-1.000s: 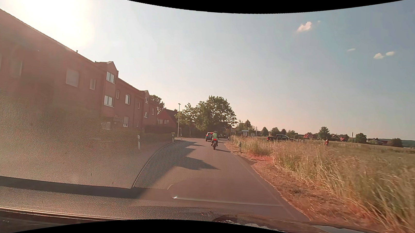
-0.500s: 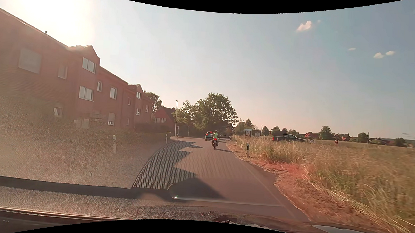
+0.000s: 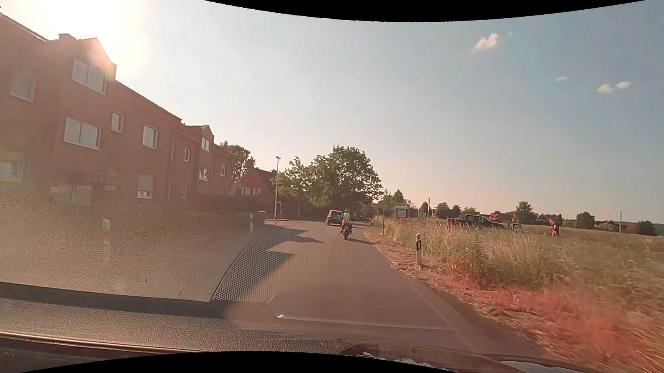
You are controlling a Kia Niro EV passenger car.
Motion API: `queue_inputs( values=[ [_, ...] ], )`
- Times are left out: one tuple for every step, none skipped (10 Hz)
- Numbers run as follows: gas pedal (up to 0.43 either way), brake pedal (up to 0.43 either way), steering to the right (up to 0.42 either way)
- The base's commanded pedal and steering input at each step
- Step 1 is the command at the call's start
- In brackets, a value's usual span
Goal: Follow the waypoints while adhering to traffic rules and regulations
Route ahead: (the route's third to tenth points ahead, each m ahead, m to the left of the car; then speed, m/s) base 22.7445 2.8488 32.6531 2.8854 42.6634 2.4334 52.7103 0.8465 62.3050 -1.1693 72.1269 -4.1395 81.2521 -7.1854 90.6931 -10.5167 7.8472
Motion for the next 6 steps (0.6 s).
queue_inputs(
  values=[
    [0.157, 0.000, -0.001],
    [0.157, 0.000, -0.001],
    [0.169, 0.000, 0.000],
    [0.189, 0.000, 0.003],
    [0.209, 0.000, 0.004],
    [0.220, 0.000, 0.004]
  ],
)
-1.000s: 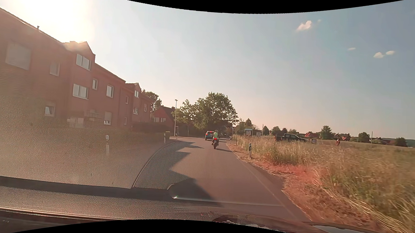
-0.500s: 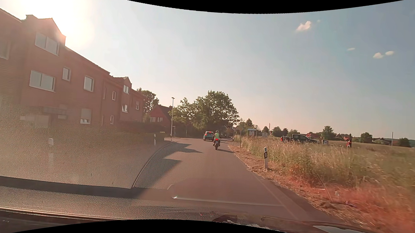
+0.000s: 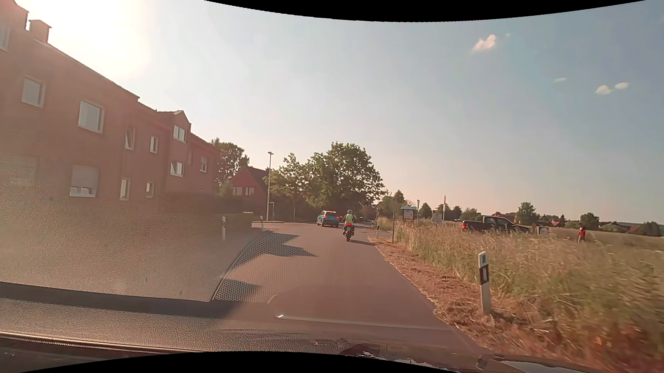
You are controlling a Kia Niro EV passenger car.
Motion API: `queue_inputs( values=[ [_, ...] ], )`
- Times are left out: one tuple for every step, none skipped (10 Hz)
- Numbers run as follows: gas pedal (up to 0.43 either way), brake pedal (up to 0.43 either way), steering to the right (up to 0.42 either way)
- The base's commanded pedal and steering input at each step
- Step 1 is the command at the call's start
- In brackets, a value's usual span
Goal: Follow the waypoints while adhering to traffic rules and regulations
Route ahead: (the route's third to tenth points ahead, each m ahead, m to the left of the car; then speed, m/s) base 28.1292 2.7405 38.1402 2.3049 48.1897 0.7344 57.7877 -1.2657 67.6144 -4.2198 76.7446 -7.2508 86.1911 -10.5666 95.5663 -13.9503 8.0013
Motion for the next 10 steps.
queue_inputs(
  values=[
    [0.240, 0.000, 0.002],
    [0.240, 0.000, 0.001],
    [0.240, 0.000, 0.000],
    [0.240, 0.000, -0.001],
    [0.228, 0.000, 0.000],
    [0.228, 0.000, 0.000],
    [0.228, 0.000, 0.000],
    [0.228, 0.000, -0.001],
    [0.228, 0.000, -0.001],
    [0.228, 0.000, -0.001]
  ],
)
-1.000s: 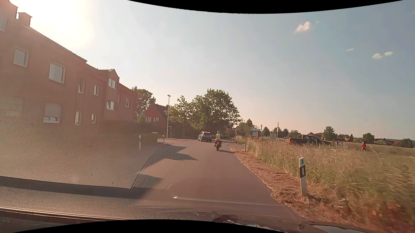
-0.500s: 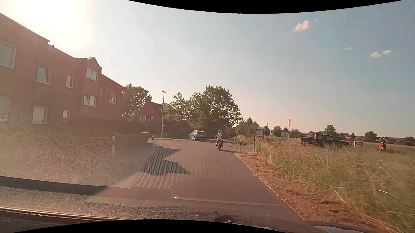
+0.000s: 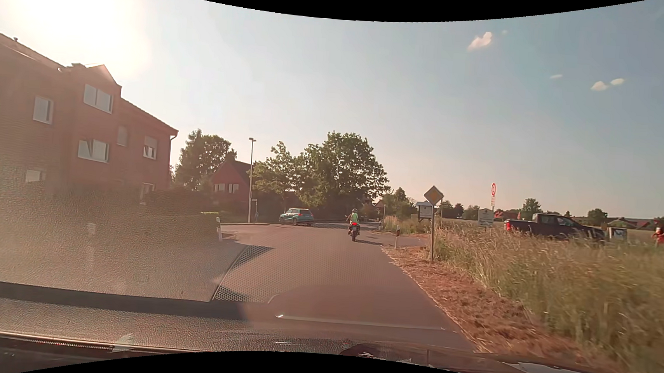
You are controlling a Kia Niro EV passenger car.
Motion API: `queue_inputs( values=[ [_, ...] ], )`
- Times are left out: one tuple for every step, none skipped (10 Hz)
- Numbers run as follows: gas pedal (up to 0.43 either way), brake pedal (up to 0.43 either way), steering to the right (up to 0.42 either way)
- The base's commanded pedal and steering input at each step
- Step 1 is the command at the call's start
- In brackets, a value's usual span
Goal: Follow the waypoints while adhering to traffic rules and regulations
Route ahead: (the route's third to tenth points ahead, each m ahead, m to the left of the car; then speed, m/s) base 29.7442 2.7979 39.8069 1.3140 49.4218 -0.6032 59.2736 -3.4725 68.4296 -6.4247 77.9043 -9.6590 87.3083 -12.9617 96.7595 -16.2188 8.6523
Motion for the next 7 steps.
queue_inputs(
  values=[
    [0.228, 0.000, 0.000],
    [0.228, 0.000, 0.000],
    [0.228, 0.000, 0.000],
    [0.228, 0.000, 0.001],
    [0.228, 0.000, 0.003],
    [0.228, 0.000, 0.003],
    [0.228, 0.000, 0.003]
  ],
)
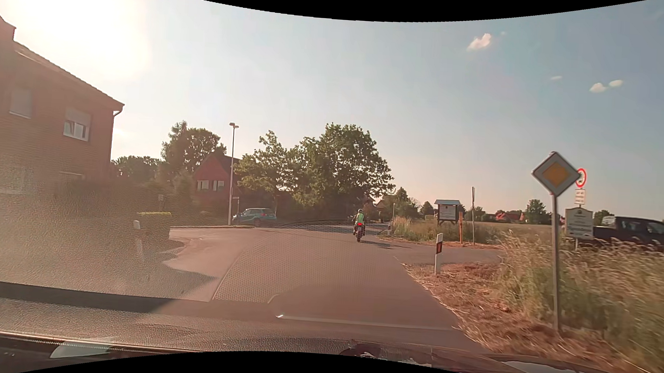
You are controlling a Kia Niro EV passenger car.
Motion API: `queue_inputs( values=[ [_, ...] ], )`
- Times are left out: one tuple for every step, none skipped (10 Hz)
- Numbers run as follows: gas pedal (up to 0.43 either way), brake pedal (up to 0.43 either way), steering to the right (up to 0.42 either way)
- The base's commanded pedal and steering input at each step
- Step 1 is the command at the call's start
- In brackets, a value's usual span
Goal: Follow the waypoints while adhering to traffic rules and regulations
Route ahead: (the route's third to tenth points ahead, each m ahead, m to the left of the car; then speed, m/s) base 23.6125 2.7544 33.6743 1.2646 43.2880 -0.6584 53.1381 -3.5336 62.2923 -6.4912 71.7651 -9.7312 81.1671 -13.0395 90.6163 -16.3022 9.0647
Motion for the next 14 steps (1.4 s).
queue_inputs(
  values=[
    [0.228, 0.000, 0.004],
    [0.228, 0.000, 0.006],
    [0.228, 0.000, 0.007],
    [0.228, 0.000, 0.008],
    [0.228, 0.000, 0.009],
    [0.228, 0.000, 0.009],
    [0.220, 0.000, 0.011],
    [0.209, 0.000, 0.013],
    [0.209, 0.000, 0.016],
    [0.209, 0.000, 0.016],
    [0.209, 0.000, 0.016],
    [0.209, 0.000, 0.017],
    [0.209, 0.000, 0.017],
    [0.220, 0.000, 0.018]
  ],
)
